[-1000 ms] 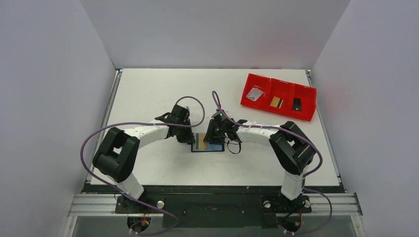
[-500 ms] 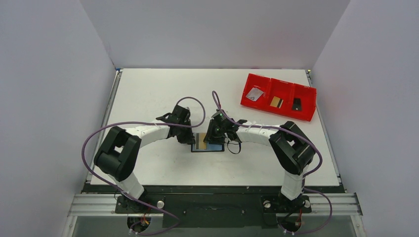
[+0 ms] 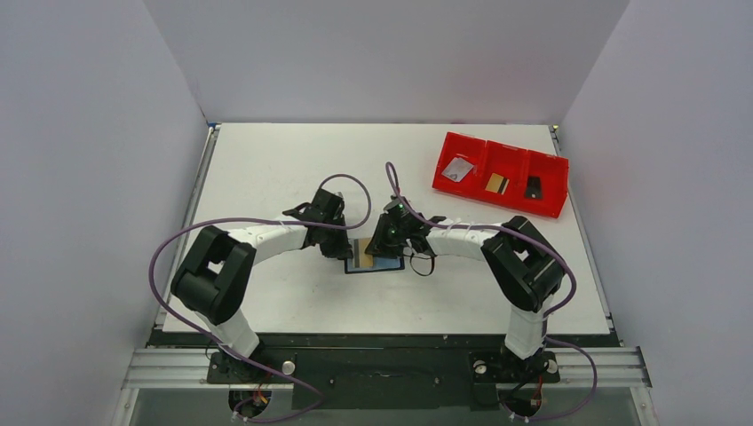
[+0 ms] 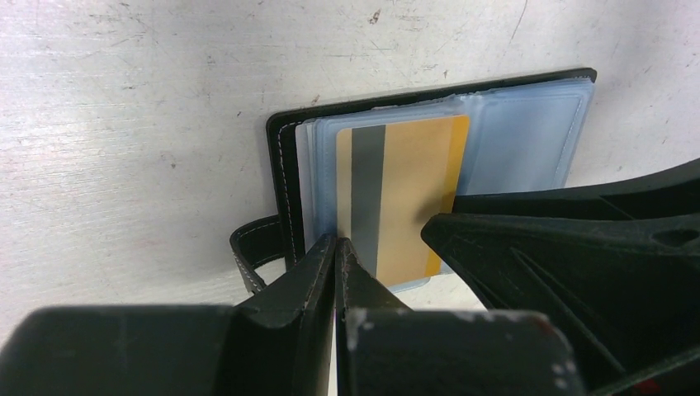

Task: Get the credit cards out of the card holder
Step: Remove the credit card from the card holder.

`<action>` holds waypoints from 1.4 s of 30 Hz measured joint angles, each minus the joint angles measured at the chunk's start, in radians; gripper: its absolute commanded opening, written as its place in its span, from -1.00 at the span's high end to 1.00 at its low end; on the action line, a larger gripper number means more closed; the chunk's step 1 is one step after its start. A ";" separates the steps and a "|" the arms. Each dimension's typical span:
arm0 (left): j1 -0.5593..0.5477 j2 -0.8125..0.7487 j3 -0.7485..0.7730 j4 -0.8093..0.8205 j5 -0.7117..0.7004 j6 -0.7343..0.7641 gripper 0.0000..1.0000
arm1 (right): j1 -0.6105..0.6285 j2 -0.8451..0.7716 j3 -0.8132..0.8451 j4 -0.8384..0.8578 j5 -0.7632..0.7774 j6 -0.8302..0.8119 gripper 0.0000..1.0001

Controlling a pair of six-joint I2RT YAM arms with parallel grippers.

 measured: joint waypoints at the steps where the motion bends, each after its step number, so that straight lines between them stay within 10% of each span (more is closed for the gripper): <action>1: 0.000 0.001 0.001 0.001 0.000 -0.001 1.00 | -0.003 0.000 -0.005 0.007 -0.002 0.003 0.56; 21: -0.005 0.010 0.010 0.000 0.000 -0.016 1.00 | -0.041 -0.006 -0.103 0.156 -0.050 0.057 1.00; 42: -0.005 0.018 0.023 -0.019 -0.010 -0.035 1.00 | -0.070 -0.027 -0.168 0.239 -0.063 0.080 1.00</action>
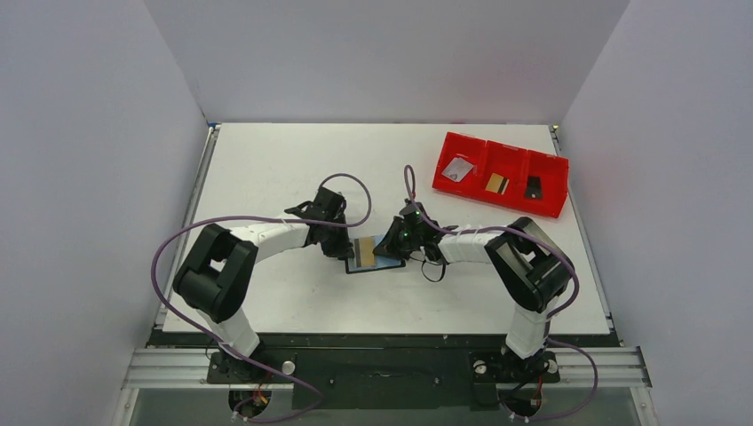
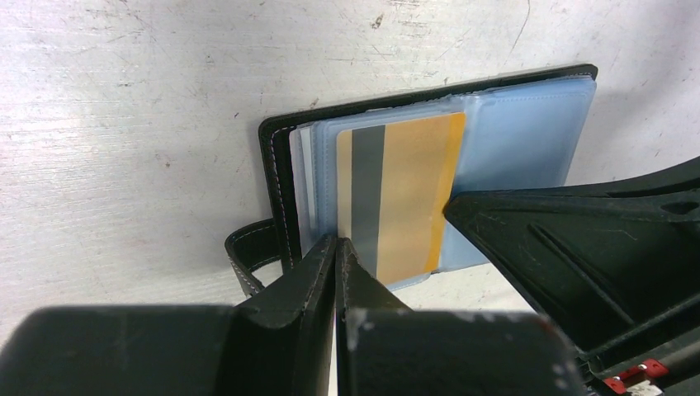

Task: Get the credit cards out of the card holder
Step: Remove the credit card from the card holder.

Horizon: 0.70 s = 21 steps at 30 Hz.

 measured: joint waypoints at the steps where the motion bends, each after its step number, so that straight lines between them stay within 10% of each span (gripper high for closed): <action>1: 0.000 0.001 0.002 -0.002 -0.001 0.000 1.00 | -0.002 0.000 -0.002 0.000 0.000 0.000 1.00; 21: 0.003 0.025 0.034 -0.040 0.008 -0.005 1.00 | -0.021 -0.002 -0.046 0.097 -0.044 0.005 0.64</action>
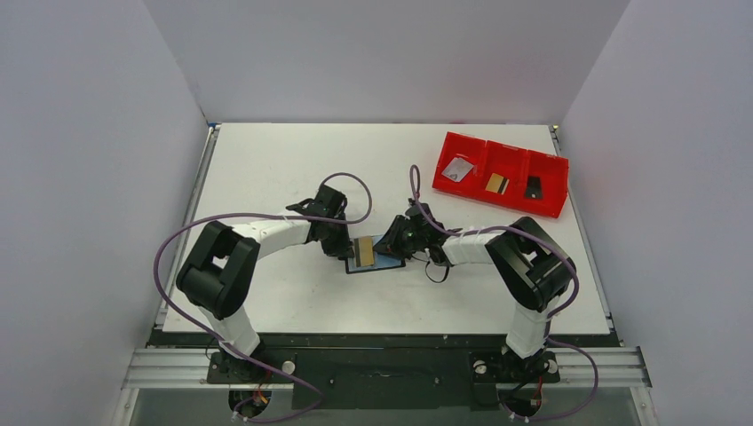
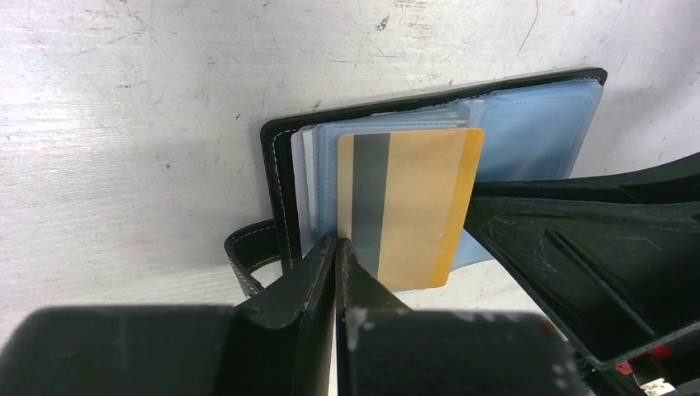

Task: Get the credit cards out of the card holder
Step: Remove the credit card from the card holder.

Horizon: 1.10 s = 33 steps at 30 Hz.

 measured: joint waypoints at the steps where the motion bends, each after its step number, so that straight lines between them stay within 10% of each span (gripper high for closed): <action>1: 0.001 0.001 0.002 -0.002 0.002 0.000 1.00 | -0.001 0.000 -0.004 0.009 -0.003 0.006 0.65; 33: 0.003 0.014 0.017 -0.019 0.009 0.000 1.00 | -0.028 0.000 -0.101 0.181 -0.023 0.121 0.56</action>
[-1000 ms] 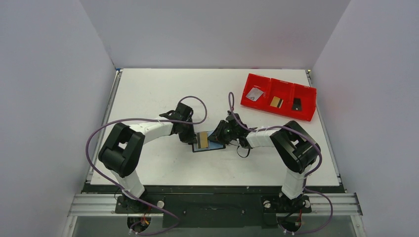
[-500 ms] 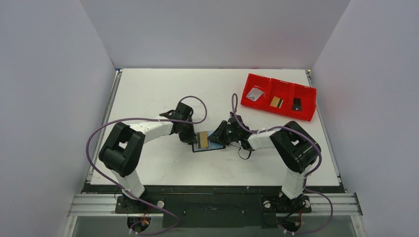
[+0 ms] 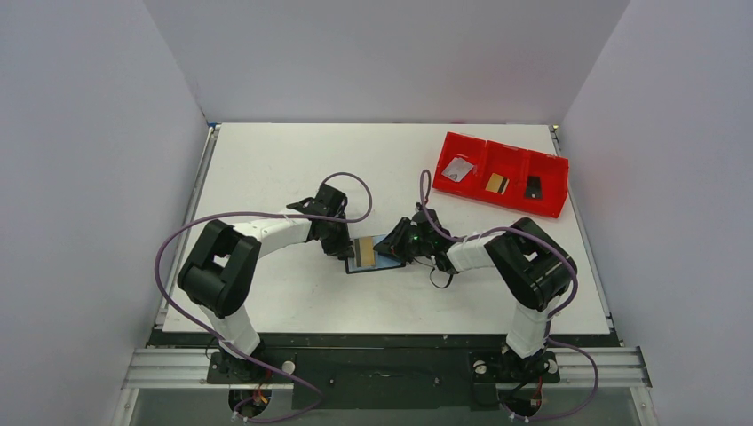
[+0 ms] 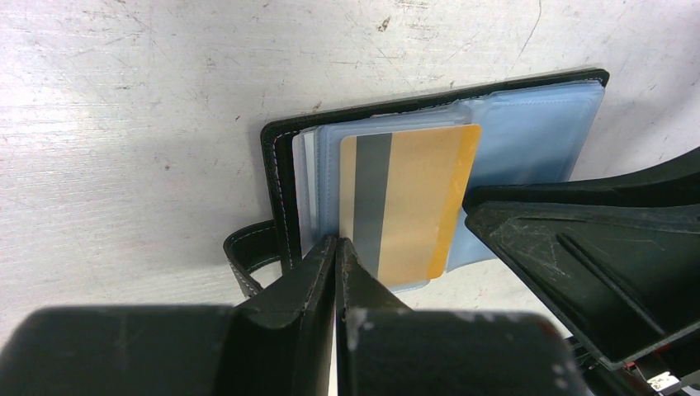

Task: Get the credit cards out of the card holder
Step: Remove the credit card from the card holder.

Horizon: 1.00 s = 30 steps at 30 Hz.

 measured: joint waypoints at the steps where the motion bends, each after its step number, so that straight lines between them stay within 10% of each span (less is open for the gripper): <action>1: 0.000 0.000 0.000 0.000 0.000 0.000 1.00 | 0.000 0.000 -0.001 0.003 -0.001 0.001 0.56; 30: -0.003 0.024 0.031 -0.019 0.007 0.000 1.00 | 0.013 0.039 -0.001 0.075 -0.043 0.030 0.70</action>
